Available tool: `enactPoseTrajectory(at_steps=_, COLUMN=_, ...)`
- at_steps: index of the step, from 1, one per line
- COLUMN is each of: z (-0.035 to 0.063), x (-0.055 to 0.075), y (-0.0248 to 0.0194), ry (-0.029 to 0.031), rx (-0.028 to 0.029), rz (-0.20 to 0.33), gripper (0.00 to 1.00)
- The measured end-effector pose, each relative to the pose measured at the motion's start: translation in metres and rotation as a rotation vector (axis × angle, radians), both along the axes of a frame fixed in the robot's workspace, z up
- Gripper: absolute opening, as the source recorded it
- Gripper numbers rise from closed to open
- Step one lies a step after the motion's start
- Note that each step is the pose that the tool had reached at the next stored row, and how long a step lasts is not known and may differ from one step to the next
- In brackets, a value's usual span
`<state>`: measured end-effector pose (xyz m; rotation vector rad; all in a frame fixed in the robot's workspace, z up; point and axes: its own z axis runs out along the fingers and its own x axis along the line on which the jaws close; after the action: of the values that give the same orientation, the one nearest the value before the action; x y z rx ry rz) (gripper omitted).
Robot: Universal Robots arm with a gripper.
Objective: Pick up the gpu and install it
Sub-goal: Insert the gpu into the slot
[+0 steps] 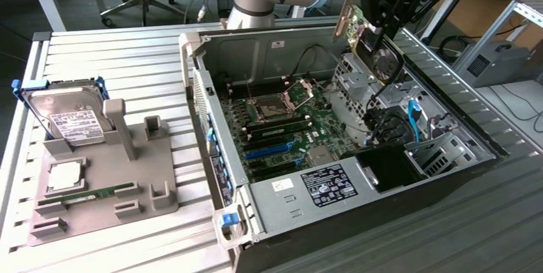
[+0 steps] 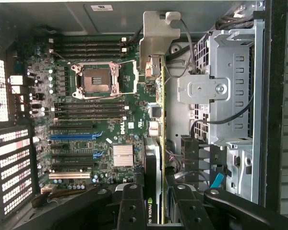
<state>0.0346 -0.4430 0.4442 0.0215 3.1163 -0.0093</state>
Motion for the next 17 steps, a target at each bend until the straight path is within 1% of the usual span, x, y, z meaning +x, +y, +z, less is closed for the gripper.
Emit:
enactPoseTrajectory(at_steps=5, z=0.0000, x=0.0000, y=0.0001, ry=0.0000, rx=-0.0021, rz=0.052, gripper=0.27)
enactPoseTrajectory(at_steps=7, z=-0.0001, x=0.0000, y=0.0001, ry=0.0000, rx=-0.0043, rz=0.085, gripper=0.27)
enactPoseTrajectory(at_steps=12, z=-0.0001, x=0.0000, y=0.0002, ry=0.0001, rx=-0.0097, rz=0.145, gripper=0.27)
enactPoseTrajectory(at_steps=17, z=-0.0001, x=0.0000, y=0.0002, ry=0.0005, rx=-0.0206, rz=0.223, gripper=0.27)
